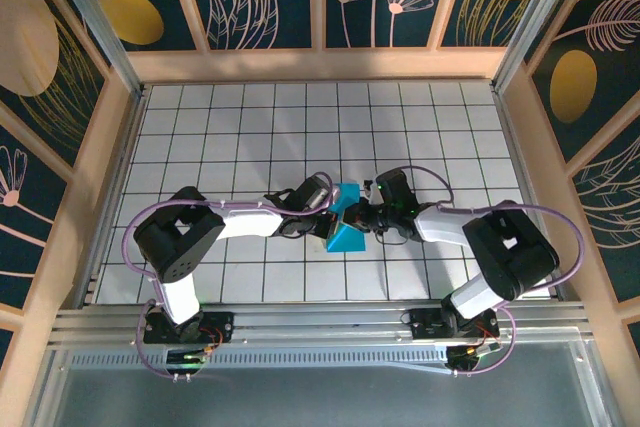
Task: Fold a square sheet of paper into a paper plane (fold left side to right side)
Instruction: Fold the triangle a second time at the center of the table.
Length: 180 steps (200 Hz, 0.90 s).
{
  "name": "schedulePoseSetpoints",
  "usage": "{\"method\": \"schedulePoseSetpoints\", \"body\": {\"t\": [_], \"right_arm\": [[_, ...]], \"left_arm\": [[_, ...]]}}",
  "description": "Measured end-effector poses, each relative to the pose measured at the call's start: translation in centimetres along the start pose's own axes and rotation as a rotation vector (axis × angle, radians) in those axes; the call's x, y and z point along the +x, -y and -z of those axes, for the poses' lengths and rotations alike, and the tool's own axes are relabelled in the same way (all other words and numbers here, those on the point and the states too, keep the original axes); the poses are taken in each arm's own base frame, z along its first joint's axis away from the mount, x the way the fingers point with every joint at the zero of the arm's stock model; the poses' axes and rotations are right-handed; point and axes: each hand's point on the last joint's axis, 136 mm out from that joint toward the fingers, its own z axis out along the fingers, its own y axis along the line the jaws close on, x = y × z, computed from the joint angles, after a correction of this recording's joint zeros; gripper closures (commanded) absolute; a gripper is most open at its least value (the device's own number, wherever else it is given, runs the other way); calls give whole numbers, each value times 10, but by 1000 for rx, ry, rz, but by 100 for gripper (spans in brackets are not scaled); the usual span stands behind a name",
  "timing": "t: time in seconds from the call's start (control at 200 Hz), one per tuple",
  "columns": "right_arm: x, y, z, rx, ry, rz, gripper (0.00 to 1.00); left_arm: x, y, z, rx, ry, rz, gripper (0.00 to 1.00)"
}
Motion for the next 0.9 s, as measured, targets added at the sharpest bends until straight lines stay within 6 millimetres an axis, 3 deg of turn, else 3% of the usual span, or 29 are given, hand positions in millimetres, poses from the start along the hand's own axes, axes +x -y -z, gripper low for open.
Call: {"method": "schedulePoseSetpoints", "body": {"t": [0.706,0.901], "right_arm": [[8,26,-10,97,-30,-6,100],[9,30,-10,114,-31,-6,100]], "left_arm": [[0,0,0,-1,0,-11,100],[-1,0,0,-3,2,-11,92]]}}
